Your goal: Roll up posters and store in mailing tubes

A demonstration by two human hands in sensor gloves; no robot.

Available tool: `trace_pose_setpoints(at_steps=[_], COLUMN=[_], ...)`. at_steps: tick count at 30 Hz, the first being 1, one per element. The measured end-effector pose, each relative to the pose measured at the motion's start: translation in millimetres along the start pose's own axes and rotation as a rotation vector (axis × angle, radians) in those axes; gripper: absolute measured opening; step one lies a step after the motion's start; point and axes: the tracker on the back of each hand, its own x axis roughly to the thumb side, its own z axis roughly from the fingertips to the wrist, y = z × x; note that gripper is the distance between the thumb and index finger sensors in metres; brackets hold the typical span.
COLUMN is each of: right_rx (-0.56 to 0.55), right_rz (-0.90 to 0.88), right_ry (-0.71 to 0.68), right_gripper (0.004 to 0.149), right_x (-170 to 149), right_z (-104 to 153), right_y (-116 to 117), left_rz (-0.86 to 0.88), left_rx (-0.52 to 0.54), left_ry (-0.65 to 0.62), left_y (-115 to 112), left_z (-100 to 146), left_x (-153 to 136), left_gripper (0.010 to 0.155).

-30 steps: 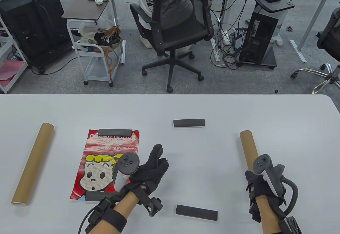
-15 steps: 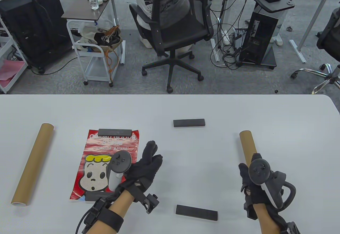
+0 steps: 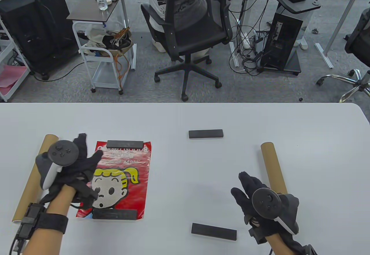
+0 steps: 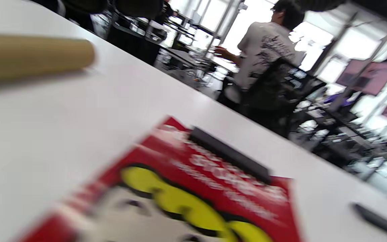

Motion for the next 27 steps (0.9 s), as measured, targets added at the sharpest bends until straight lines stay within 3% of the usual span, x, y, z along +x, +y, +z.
trace_pose_setpoints(at_steps=[3, 5, 7, 10, 11, 12, 13, 16, 21, 27], right_rx=[0.006, 0.01, 0.015, 0.017, 0.017, 0.015, 0.015, 0.018, 0.029, -0.014], right_rz=[0.008, 0.012, 0.012, 0.01, 0.009, 0.007, 0.007, 0.008, 0.031, -0.022], right_ry=[0.0, 0.004, 0.009, 0.016, 0.017, 0.018, 0.018, 0.016, -0.004, -0.159], right_gripper=[0.062, 0.061, 0.062, 0.062, 0.062, 0.062, 0.062, 0.061, 0.061, 0.064], right_x=[0, 0, -1, -2, -2, -2, -3, -2, 3, 46], right_z=[0, -1, -1, -1, -1, -1, -1, -2, -2, 2], right_y=[2, 3, 3, 2, 2, 2, 2, 4, 10, 7], left_rz=[-0.264, -0.319, -0.324, -0.259, -0.266, -0.32, -0.335, -0.294, -0.27, -0.096], left_rx=[-0.089, -0.128, -0.184, -0.288, -0.263, -0.105, -0.063, -0.058, 0.068, 0.09], left_ry=[0.279, 0.399, 0.501, 0.577, 0.593, 0.574, 0.559, 0.5, 0.246, -0.219], left_y=[-5, -15, -34, -58, -60, -59, -60, -58, -40, -30], left_z=[-13, -15, -15, -16, -16, -14, -14, -14, -3, 53], left_x=[-63, -96, -131, -155, -156, -154, -153, -140, -91, -10], left_gripper=[0.094, 0.097, 0.101, 0.101, 0.099, 0.087, 0.084, 0.083, 0.084, 0.084])
